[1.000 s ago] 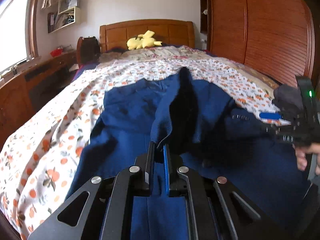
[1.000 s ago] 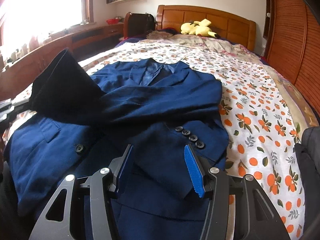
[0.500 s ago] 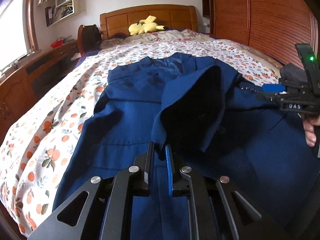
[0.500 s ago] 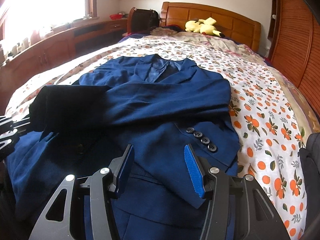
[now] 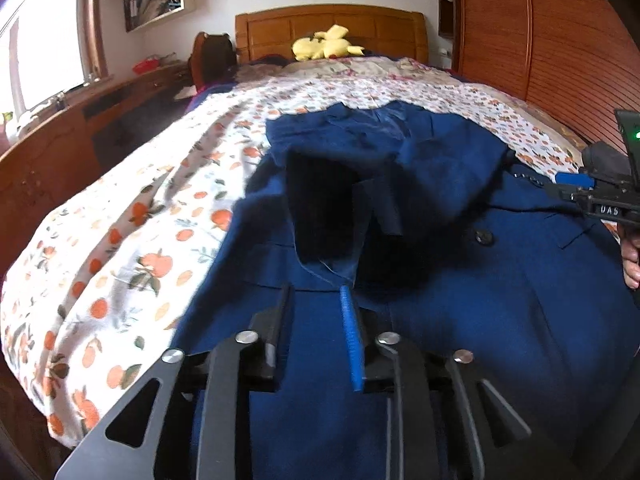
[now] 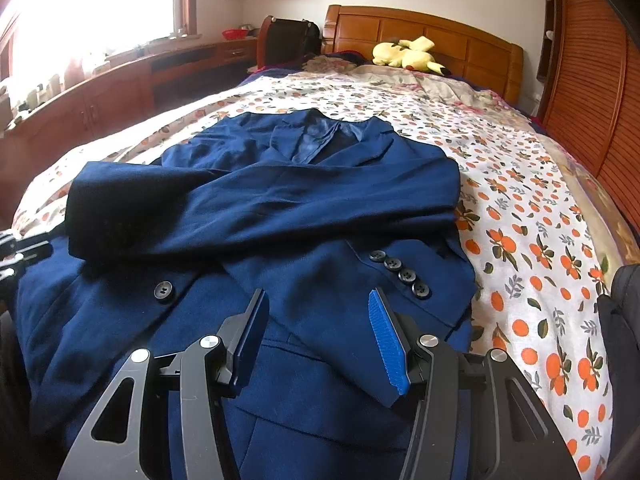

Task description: Fold large clothes

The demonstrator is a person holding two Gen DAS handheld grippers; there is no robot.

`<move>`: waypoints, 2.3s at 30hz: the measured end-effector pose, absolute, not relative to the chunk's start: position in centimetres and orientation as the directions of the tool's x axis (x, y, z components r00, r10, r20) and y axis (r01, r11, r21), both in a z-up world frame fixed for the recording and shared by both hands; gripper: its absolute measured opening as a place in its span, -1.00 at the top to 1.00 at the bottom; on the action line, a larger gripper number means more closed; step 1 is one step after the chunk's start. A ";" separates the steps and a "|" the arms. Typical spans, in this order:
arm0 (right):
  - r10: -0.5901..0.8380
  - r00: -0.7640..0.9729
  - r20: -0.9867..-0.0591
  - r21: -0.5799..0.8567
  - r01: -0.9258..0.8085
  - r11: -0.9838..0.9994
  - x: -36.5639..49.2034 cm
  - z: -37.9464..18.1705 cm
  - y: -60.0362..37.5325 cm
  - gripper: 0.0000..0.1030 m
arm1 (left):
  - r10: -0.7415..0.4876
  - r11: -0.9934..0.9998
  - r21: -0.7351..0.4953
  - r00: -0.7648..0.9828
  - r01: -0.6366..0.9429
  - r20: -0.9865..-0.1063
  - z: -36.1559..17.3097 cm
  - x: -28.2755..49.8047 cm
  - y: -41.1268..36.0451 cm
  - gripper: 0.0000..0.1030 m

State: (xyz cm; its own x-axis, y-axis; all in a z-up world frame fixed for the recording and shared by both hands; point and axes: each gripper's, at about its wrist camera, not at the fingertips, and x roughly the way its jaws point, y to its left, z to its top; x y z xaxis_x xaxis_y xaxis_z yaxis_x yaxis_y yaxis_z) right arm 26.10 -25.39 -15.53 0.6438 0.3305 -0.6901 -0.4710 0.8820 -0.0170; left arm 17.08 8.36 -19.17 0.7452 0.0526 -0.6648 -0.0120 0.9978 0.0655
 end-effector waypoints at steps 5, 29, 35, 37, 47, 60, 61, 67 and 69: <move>0.334 0.645 -0.687 -0.017 -0.474 0.880 25.9 -15.5 -25.5 0.03 | 0.060 0.997 0.081 0.775 -0.012 -0.629 -17.5 16.7 8.1 0.04; 0.340 0.648 -0.681 -0.019 -0.480 0.877 25.3 -15.2 -25.5 -0.08 | -0.056 0.998 -0.010 0.715 0.069 -0.697 -19.7 19.0 6.8 0.89; 0.342 0.651 -0.678 -0.021 -0.482 0.876 25.2 -15.1 -25.7 -0.08 | -0.083 0.995 -0.016 0.750 0.096 -0.656 -17.0 16.8 5.7 0.81; 0.341 0.651 -0.678 -0.023 -0.483 0.875 25.2 -15.1 -25.7 -0.08 | -0.066 0.996 0.000 0.764 0.086 -0.642 -16.7 16.4 5.7 0.81; 0.337 0.653 -0.678 -0.041 -0.492 0.869 24.8 -15.2 -24.9 -0.08 | -0.006 1.000 0.009 0.816 0.014 -0.579 -15.1 14.5 7.7 -0.96; 0.381 0.702 -0.602 -0.023 -0.492 0.870 22.3 -12.5 -24.5 -0.31 | 0.039 0.999 0.048 0.805 -0.012 -0.593 -16.5 13.6 9.7 -0.96; 0.384 0.703 -0.598 -0.019 -0.492 0.870 22.0 -12.4 -24.6 -0.31 | 0.048 0.998 0.058 0.802 -0.016 -0.595 -16.7 13.5 10.0 -0.96; 0.364 0.702 -0.612 -0.021 -0.475 0.880 19.9 -12.9 -26.1 -0.31 | 0.057 0.998 0.048 0.779 -0.034 -0.625 -18.0 13.5 12.1 -0.96; 0.347 0.700 -0.624 -0.020 -0.458 0.889 19.3 -13.4 -27.2 -0.31 | 0.057 0.998 0.048 0.776 -0.035 -0.628 -18.3 13.4 12.7 -0.96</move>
